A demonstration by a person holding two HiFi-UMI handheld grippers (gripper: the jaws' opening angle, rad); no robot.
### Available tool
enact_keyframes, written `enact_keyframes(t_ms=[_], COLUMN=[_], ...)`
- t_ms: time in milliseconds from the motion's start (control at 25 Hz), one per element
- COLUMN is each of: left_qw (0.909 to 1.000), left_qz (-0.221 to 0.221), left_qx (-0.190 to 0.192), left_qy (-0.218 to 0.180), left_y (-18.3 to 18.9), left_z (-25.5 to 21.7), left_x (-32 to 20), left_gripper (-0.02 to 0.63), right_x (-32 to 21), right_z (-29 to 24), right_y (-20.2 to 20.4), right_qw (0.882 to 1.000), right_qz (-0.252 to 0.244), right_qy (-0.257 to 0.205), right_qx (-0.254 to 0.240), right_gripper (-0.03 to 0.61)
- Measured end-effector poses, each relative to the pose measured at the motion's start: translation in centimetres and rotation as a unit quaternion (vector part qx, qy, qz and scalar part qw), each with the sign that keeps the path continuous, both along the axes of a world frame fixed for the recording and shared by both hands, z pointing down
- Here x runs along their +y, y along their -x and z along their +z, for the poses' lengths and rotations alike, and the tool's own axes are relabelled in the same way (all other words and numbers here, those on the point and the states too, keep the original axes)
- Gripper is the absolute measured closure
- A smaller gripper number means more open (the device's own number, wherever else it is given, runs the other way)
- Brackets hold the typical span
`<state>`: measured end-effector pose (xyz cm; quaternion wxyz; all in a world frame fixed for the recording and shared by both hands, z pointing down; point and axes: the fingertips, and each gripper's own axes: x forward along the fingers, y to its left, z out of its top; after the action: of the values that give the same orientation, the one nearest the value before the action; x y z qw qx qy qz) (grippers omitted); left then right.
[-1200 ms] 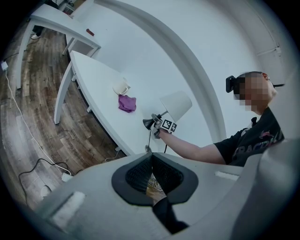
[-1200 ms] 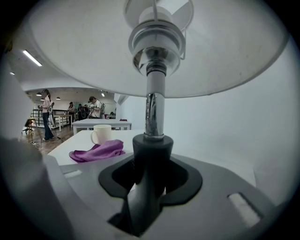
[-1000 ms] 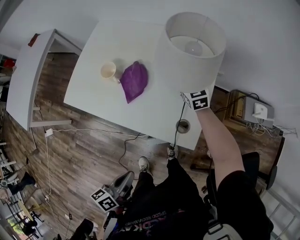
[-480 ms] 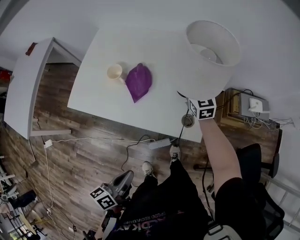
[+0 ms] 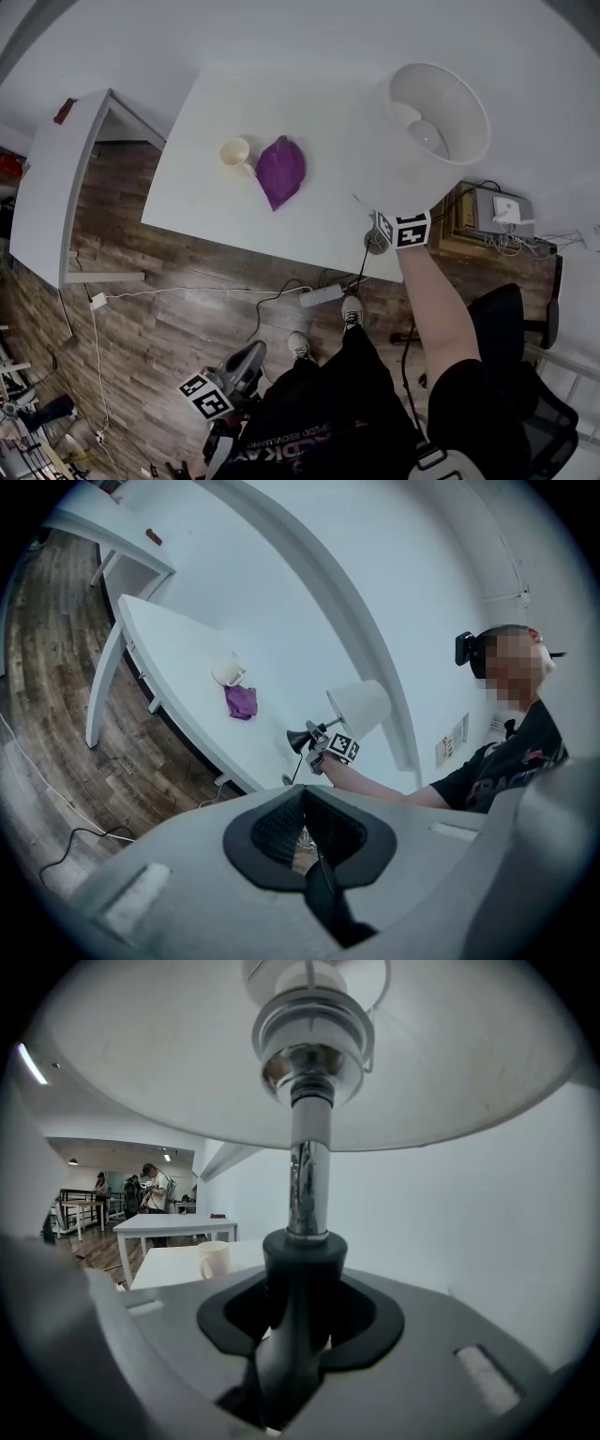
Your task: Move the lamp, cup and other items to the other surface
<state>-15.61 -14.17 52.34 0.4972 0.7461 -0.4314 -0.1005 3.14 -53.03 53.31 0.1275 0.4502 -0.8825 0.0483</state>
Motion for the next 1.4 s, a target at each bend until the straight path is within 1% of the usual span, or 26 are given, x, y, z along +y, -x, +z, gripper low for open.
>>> enact_keyframes(t_ms=[160,280,520,720,920,1080,1400], left_qw=[0.9999,0.9997,0.9982,0.9961,0.9926,0.9889,0.9799], left_qz=[0.002,0.008,0.034,0.058,0.088,0.113,0.162], left_qx=[0.006,0.012,0.021,0.029,0.035,0.040,0.050], left_qy=[-0.010,-0.022,-0.045,-0.060,-0.076,-0.088,-0.106], left_y=[0.4,0.4,0.3,-0.3,-0.9,-1.2,-1.9], left_z=[-0.5,-1.0,-1.9,-2.5,-3.0,-3.3,-3.8], left_x=[-0.2,-0.2,-0.6,-0.9,-0.5,0.3,1.7], left_gripper=[0.615,0.615,0.615,0.615,0.615,0.615,0.615], right_x=[1.7,3.5,6.7,8.9,11.4,14.1,19.4], right_z=[0.5,0.5,-0.4,-1.4,-2.9,-4.5,-6.3], right_y=[0.0,-0.3,-1.1,-3.0,-5.8,-8.6,-14.8], right_qw=[0.999,0.999,0.998,0.998,0.997,0.995,0.985], right_qz=[-0.008,-0.008,-0.001,0.019,0.053,0.088,0.170], right_qy=[0.032,0.047,0.059,0.062,0.048,0.036,0.027], right_qx=[-0.003,-0.002,0.003,0.005,0.008,0.002,0.001], right_gripper=[0.449,0.449,0.449,0.449,0.449,0.449,0.449])
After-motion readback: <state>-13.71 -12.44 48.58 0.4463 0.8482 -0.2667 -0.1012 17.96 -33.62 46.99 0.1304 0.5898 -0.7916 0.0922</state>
